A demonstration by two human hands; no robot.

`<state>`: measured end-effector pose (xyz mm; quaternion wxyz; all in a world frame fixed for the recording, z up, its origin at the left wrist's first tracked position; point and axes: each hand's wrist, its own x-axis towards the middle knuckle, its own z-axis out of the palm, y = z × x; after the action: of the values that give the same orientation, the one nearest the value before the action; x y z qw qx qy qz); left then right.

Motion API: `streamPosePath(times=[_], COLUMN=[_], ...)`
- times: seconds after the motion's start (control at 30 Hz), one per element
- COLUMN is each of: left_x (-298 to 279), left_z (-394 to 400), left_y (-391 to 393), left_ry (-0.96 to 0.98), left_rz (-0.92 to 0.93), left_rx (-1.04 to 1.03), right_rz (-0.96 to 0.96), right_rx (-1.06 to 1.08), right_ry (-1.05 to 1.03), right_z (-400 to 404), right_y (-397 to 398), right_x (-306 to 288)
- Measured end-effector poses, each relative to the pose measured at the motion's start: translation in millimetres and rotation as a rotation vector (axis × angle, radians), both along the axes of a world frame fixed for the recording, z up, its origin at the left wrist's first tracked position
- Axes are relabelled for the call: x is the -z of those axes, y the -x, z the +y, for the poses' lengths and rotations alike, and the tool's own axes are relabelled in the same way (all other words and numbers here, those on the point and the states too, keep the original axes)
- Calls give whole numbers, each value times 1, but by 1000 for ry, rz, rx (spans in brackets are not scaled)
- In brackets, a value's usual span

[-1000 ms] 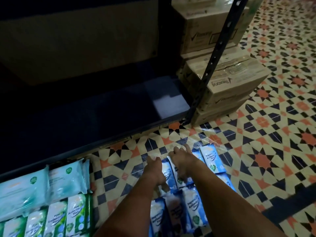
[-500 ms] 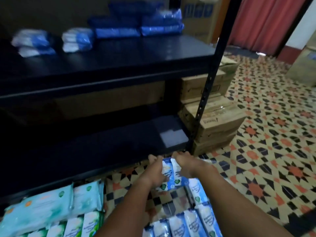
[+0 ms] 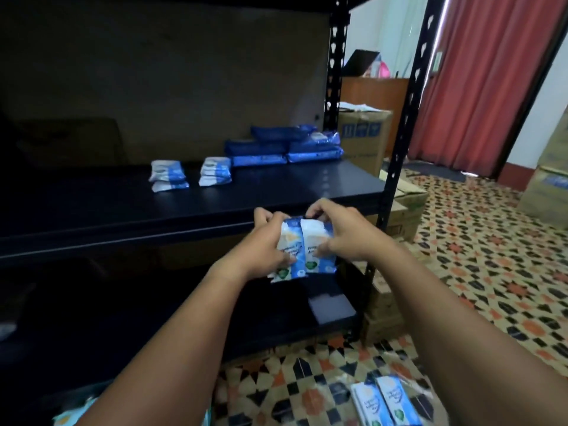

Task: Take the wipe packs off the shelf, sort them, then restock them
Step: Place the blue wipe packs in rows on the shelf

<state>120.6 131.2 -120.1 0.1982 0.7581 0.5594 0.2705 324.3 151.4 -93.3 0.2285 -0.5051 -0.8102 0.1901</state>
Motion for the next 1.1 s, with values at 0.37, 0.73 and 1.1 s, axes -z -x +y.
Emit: streamPosePath(times=[0.37, 0.73, 1.1], left_x=[-89, -79, -45], left_z=[41, 95, 65], left_y=[49, 64, 57], left_ry=[-227, -153, -399], left_rz=[-658, -83, 165], left_rx=[-266, -477, -150], right_rz=[990, 471, 60], right_rx=[137, 352, 160], right_ry=[33, -25, -220], right_z=[58, 124, 86], right_y=[48, 59, 49], right_x=[-68, -38, -16])
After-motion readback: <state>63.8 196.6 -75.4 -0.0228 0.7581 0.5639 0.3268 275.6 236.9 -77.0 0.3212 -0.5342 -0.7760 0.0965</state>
